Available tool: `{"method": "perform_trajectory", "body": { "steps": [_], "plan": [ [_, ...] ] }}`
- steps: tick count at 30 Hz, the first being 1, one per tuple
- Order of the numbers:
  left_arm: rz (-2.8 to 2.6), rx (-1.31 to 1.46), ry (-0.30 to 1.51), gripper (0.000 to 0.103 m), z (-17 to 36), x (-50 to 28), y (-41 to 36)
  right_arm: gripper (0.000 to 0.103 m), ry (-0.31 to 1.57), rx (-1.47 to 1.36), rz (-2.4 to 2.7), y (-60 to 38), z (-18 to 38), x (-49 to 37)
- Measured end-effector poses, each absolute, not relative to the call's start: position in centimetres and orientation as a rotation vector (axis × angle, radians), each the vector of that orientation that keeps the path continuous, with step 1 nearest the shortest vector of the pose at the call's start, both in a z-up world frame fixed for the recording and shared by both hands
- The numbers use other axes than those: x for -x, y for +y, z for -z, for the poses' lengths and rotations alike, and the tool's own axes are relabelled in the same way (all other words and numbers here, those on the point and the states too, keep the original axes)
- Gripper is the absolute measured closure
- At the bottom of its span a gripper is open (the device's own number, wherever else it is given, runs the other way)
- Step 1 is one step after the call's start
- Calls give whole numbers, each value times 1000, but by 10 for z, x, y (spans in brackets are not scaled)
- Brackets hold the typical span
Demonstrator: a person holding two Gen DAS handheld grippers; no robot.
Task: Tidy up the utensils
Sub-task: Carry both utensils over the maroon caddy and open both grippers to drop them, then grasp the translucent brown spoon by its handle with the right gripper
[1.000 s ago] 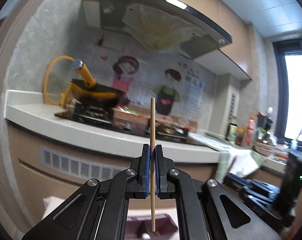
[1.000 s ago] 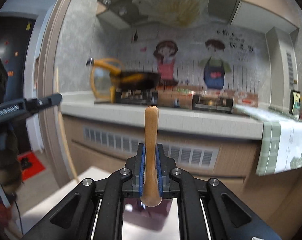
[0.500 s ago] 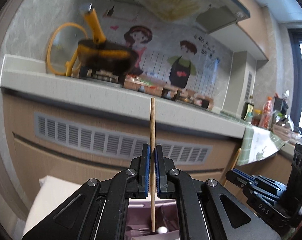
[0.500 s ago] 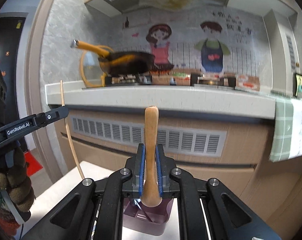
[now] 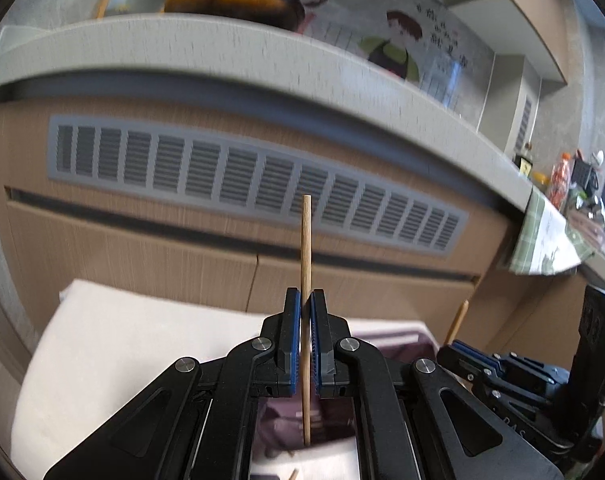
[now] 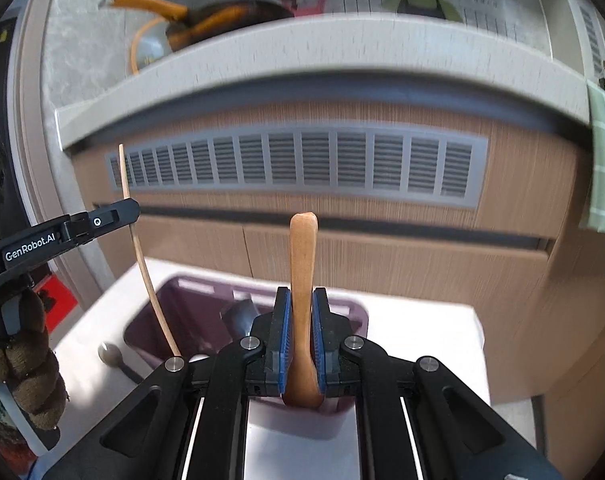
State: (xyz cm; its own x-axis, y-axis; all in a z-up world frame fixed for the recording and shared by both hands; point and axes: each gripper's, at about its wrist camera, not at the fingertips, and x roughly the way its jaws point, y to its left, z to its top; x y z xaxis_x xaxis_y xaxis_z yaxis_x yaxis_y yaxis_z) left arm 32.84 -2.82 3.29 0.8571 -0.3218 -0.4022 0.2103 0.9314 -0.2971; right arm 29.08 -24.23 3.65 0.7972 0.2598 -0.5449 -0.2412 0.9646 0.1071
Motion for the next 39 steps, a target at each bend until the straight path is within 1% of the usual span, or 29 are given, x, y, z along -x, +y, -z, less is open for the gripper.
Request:
{"method": "perform_trajectory", "body": {
  "steps": [5, 7, 10, 13, 14, 17, 18, 21, 23, 26, 29, 32, 35, 39],
  "plan": [
    [289, 234, 530, 98, -11, -327, -32, 93, 661, -53, -274, -242, -12, -288],
    [295, 234, 549, 96, -6, -327, -31, 93, 675, -55, -271, -241, -5, -288],
    [326, 243, 567, 96, -5, -327, -29, 93, 701, -62, -269, -243, 1, -286],
    [352, 290, 539, 95, -12, -320, -19, 92, 707, -83, -295, -245, -2, -285],
    [356, 302, 525, 92, -16, -316, -15, 92, 708, -91, -302, -246, -4, -282],
    [354, 326, 485, 75, -27, -301, -3, 90, 663, -71, -305, -248, -18, -268],
    [350, 337, 473, 71, -30, -295, 2, 90, 641, -54, -299, -247, -24, -263],
    [338, 333, 473, 66, -30, -278, 17, 88, 598, -24, -316, -244, -35, -242],
    [320, 288, 507, 66, -22, -272, 22, 87, 613, -4, -358, -241, -36, -230],
    [313, 255, 596, 66, -3, -276, 31, 86, 684, 43, -445, -231, -24, -216],
    [330, 258, 709, 66, 24, -295, 41, 86, 739, 93, -482, -223, -7, -202],
    [280, 272, 796, 66, 52, -314, 52, 86, 803, 73, -508, -226, 11, -194],
    [229, 315, 824, 66, 67, -315, 62, 86, 857, 50, -531, -229, 26, -185],
    [239, 297, 811, 66, 63, -290, 58, 84, 936, 29, -567, -227, 45, -173]
  ]
}}
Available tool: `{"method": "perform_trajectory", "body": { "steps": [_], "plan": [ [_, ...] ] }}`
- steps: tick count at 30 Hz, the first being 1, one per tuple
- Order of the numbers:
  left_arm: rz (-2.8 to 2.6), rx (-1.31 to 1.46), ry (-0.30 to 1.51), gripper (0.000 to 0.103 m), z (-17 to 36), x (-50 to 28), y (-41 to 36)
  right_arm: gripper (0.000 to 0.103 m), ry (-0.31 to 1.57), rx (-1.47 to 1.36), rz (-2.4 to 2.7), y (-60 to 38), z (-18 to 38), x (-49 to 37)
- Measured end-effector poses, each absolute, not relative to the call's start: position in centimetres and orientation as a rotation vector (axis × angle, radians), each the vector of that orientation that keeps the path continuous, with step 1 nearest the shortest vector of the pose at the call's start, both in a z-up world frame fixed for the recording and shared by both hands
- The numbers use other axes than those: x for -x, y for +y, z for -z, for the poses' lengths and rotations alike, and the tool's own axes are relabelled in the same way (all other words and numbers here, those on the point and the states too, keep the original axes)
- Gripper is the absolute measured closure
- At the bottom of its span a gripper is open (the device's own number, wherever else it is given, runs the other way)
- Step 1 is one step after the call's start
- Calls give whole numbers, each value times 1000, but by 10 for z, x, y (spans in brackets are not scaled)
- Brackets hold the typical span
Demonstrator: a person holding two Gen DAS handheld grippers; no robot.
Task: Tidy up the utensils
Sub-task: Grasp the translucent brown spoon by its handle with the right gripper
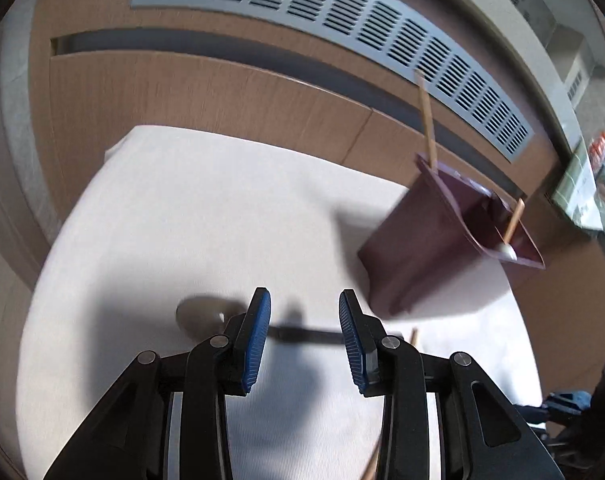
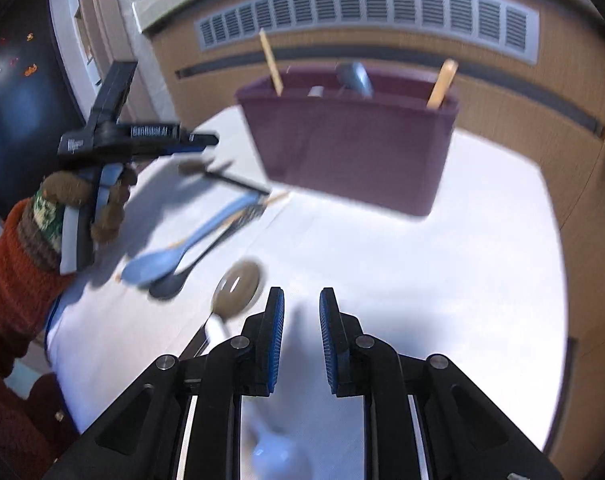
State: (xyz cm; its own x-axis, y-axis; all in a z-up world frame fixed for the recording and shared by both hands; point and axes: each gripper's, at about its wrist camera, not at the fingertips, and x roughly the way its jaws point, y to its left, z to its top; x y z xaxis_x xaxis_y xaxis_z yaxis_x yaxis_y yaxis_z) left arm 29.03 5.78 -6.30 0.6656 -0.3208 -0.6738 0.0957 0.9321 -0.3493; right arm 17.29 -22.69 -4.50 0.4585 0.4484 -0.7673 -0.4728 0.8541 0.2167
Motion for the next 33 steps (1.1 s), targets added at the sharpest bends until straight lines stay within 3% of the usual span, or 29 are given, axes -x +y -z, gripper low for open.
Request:
{"method": "perform_trajectory", "body": {
  "steps": [8, 14, 20, 23, 25, 33],
  "plan": [
    [253, 226, 795, 66, 57, -220, 48, 82, 1028, -21, -635, -189, 70, -169],
    [178, 268, 825, 66, 69, -211, 62, 77, 1034, -30, -589, -171, 72, -180],
    [122, 337, 872, 66, 83, -222, 70, 64, 995, 114, -522, -135, 70, -179],
    [140, 349, 880, 66, 84, -232, 63, 65, 952, 201, -515, -129, 70, -173],
    [157, 347, 875, 66, 82, -240, 56, 74, 948, 185, -521, -137, 69, -174],
    [277, 334, 875, 66, 82, -300, 18, 78, 907, 110, -367, -201, 60, -179]
  ]
}}
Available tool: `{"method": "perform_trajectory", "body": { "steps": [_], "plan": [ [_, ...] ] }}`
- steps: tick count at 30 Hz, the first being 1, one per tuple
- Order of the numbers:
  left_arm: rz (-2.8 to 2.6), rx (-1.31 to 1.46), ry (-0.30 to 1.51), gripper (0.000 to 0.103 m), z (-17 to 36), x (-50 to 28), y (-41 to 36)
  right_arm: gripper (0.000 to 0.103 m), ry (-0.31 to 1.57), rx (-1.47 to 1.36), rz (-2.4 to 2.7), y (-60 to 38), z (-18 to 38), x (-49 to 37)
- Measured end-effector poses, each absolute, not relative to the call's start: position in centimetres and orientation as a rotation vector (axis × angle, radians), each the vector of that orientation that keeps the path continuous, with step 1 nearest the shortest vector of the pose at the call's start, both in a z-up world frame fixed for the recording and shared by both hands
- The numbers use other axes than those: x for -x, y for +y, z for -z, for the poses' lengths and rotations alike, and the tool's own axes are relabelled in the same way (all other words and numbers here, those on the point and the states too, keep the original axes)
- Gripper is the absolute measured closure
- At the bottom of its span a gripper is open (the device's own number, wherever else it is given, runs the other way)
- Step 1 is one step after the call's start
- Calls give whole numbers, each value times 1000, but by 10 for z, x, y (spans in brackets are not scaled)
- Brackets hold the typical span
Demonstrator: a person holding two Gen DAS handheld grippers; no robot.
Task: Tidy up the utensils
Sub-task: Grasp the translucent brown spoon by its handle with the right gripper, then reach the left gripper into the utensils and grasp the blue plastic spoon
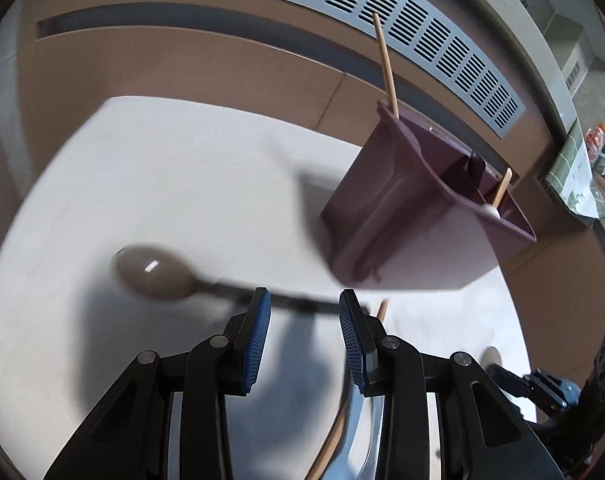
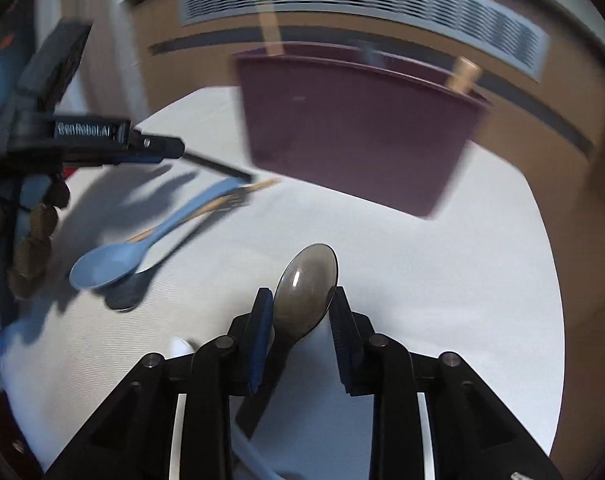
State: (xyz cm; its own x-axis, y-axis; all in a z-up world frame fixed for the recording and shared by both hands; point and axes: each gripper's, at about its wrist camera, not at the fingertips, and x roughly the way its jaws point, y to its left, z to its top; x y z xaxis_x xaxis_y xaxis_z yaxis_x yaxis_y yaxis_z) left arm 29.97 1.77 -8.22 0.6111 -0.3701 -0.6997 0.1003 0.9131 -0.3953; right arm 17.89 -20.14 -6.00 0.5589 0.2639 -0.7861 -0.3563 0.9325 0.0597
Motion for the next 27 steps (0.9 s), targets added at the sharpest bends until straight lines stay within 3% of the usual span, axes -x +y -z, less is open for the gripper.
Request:
{"method": "perform_trajectory", "body": {
  "steps": [8, 17, 27],
  "plan": [
    [371, 308, 961, 67, 91, -324, 16, 78, 935, -27, -248, -259, 62, -185],
    [371, 192, 953, 67, 89, -248, 53, 77, 945, -31, -276, -248, 70, -190],
    [230, 260, 914, 67, 74, -189, 96, 76, 943, -27, -277, -245, 72, -188]
  ]
}}
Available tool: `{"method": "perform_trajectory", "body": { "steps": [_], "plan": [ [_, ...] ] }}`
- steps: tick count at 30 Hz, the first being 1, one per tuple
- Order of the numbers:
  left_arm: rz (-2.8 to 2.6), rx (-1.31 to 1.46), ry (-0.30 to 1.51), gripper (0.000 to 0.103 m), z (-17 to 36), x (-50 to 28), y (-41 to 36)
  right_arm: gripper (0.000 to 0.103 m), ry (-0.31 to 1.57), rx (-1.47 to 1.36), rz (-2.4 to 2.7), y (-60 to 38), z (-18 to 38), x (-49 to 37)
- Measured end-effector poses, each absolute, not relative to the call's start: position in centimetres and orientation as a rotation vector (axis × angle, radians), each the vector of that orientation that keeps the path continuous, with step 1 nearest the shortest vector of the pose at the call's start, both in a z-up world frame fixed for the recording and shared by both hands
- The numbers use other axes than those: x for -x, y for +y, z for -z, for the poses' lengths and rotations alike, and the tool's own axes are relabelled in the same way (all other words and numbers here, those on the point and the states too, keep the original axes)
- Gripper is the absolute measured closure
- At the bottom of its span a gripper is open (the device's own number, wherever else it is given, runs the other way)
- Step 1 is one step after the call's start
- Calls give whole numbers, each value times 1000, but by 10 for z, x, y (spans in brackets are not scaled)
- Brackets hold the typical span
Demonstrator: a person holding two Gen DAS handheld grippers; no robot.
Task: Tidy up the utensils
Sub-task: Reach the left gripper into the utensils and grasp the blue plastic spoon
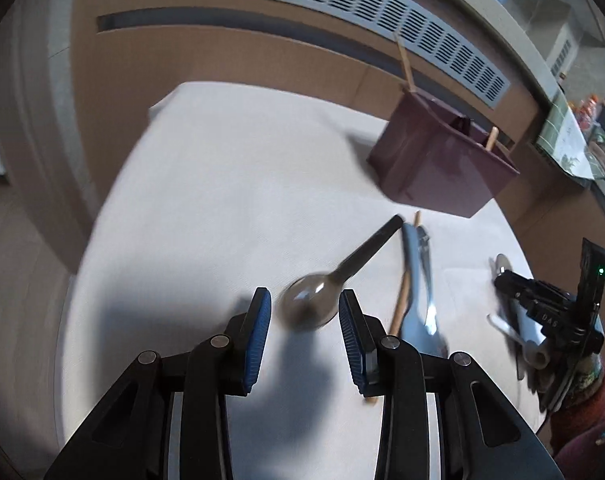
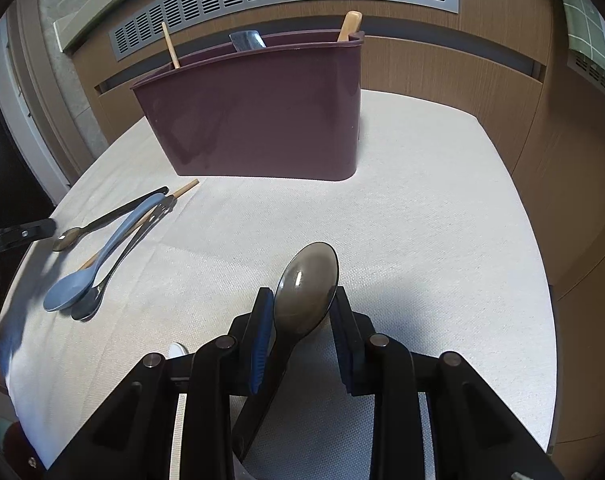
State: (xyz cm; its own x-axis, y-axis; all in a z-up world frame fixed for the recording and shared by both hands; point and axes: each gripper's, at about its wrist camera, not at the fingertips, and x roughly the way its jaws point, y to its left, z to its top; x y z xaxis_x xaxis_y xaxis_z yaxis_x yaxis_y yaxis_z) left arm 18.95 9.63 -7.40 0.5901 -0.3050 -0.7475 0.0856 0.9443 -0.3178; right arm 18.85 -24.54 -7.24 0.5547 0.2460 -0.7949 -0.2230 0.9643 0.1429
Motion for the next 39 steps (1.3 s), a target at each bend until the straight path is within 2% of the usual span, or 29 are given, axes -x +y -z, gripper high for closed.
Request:
{"method": "perform_trajectory", "body": {
  "steps": [7, 14, 17, 19, 20, 21, 27, 31, 39],
  "plan": [
    [198, 446, 940, 67, 95, -178, 117, 76, 941, -33, -280, -247, 74, -188],
    [222, 596, 951, 67, 100, -199, 109, 75, 942, -10, -270, -243, 73, -187],
    [184, 561, 933, 67, 97, -208, 96, 75, 940, -15, -270, -243, 73, -187],
    [142, 516, 926, 71, 95, -213, 88, 75, 941, -14, -270, -243, 74, -187],
    [116, 479, 922, 85, 94, -215, 84, 75, 941, -13, -270, -243, 74, -187],
    [103, 450, 921, 94, 94, -217, 81, 75, 941, -12, -269, -243, 74, -187],
    [76, 299, 806, 97, 74, -211, 67, 75, 946, -35, -260, -244, 74, -187],
    [88, 234, 706, 99, 44, -205, 61, 66, 964, -68, -266, -245, 75, -187],
    [112, 126, 563, 99, -10, -198, 52, 64, 998, -52, -296, -244, 73, -195]
  ]
}}
